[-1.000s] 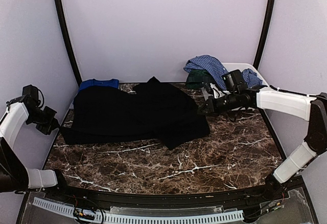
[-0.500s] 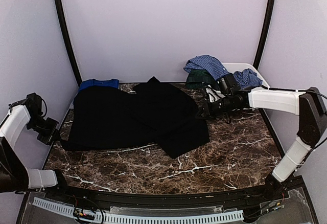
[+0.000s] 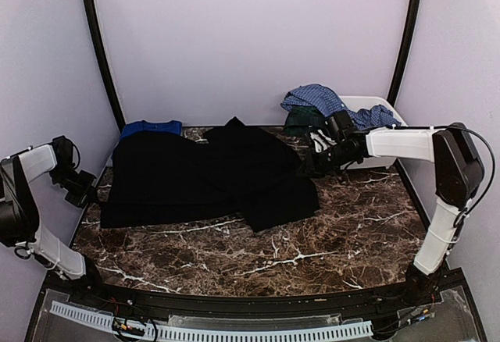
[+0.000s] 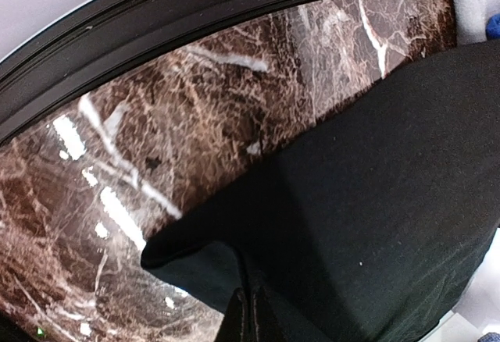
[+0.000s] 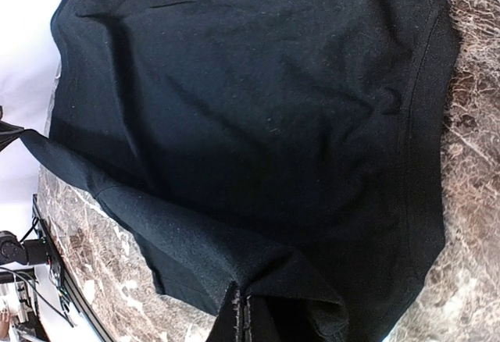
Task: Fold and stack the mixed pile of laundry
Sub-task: Fold the rectangle-folded T-shirt at the center of the board.
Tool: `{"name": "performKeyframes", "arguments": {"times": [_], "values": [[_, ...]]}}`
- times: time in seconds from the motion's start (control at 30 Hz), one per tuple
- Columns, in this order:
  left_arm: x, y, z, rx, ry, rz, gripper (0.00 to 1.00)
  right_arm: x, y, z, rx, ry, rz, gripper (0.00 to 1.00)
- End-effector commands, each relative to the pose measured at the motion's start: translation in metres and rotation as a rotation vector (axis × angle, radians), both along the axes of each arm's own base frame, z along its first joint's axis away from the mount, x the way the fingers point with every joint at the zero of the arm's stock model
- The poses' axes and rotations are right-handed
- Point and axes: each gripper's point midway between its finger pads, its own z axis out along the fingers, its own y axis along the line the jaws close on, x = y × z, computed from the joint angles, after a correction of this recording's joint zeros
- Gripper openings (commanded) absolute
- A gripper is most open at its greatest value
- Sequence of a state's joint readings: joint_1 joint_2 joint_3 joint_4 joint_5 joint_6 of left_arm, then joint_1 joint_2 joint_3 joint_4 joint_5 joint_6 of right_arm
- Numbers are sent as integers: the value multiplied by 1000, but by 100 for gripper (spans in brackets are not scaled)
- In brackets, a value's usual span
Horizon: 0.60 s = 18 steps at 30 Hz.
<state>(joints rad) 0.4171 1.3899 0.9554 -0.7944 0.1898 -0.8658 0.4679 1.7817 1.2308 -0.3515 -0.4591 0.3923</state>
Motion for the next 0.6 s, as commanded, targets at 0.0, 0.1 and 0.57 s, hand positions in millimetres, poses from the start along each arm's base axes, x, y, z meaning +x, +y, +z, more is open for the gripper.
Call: {"name": "performKeyframes", "arguments": {"times": [0.0, 0.1, 0.57], "values": [[15, 11, -5, 27, -21, -17, 0, 19, 1, 2, 2, -41, 3, 0], [24, 13, -11, 24, -33, -28, 0, 22, 2, -4, -3, -31, 2, 0], [42, 16, -33, -2, -23, -52, 0, 36, 0, -19, -31, -21, -13, 0]]}}
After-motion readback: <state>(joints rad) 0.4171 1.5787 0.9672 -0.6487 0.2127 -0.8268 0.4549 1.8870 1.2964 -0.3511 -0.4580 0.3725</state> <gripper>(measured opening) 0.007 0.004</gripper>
